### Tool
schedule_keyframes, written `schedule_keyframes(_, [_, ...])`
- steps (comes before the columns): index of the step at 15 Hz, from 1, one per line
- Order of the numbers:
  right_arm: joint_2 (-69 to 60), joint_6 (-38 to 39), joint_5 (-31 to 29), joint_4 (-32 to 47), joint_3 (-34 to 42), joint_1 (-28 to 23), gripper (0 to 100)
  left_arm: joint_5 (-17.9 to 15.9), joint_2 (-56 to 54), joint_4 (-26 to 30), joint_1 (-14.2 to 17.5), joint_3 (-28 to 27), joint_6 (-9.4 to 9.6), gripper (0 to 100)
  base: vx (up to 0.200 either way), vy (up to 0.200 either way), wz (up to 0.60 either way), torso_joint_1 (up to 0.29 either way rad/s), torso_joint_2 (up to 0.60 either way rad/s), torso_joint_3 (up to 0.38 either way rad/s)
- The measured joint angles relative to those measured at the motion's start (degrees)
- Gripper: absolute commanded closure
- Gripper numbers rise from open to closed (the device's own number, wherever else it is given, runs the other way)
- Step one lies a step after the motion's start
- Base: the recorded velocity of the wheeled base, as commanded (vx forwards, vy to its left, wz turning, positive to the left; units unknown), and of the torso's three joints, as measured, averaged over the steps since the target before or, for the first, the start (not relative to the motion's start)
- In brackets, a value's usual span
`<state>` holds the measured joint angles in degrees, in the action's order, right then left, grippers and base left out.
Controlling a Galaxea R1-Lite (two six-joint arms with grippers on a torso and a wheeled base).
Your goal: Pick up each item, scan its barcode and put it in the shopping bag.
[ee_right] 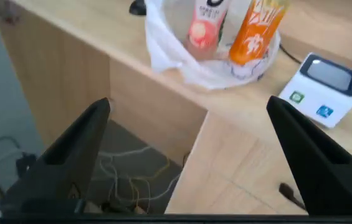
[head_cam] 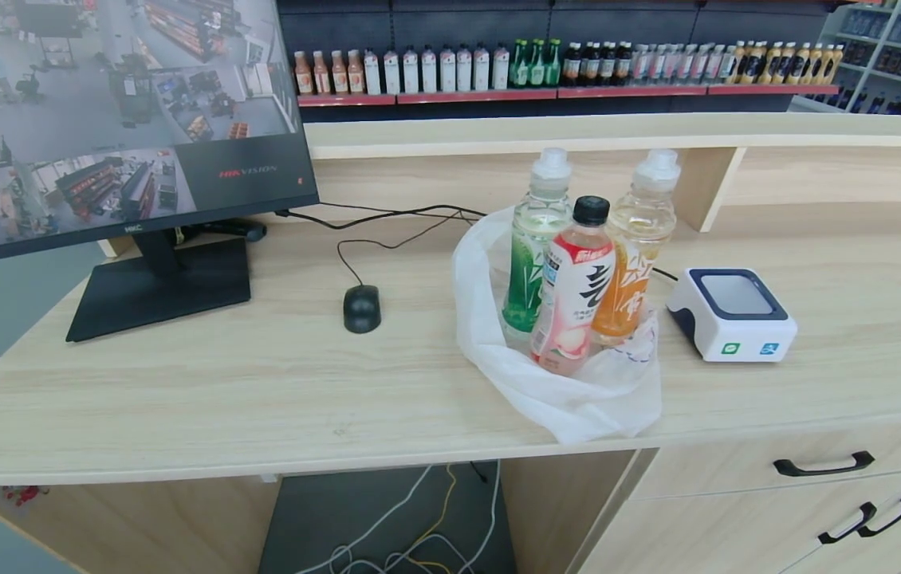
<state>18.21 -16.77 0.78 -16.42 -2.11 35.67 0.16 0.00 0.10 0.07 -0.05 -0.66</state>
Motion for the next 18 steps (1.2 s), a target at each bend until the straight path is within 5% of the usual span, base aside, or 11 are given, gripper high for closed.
schedule_keyframes(2, [-9.95,0.16,1.0,15.03,0.24,-0.32,0,0.0,0.0,0.0,0.0,0.02,0.04,0,0.0,0.0,0.0,0.0,0.0,0.0])
schedule_keyframes(3, [-12.79,2.84,0.01,16.02,0.24,-1.5,0,0.0,0.0,0.0,0.0,0.02,0.04,0,0.0,0.0,0.0,0.0,0.0,0.0])
schedule_keyframes(8, [-17.31,8.97,-3.82,17.81,0.32,-16.47,0,-0.02,0.0,0.0,0.0,0.0,0.06,0,0.0,0.0,0.0,0.0,0.0,0.0])
schedule_keyframes(15, [-14.23,19.02,-8.8,16.74,0.71,-21.54,0,0.0,0.0,0.0,0.0,-0.02,0.06,0,0.0,0.0,0.0,0.0,0.0,0.0])
schedule_keyframes(18, [-11.65,20.91,-8.25,16.71,0.88,-29.78,0,0.0,0.0,0.0,0.0,-0.02,0.09,0,0.0,0.0,0.0,0.0,0.0,0.0])
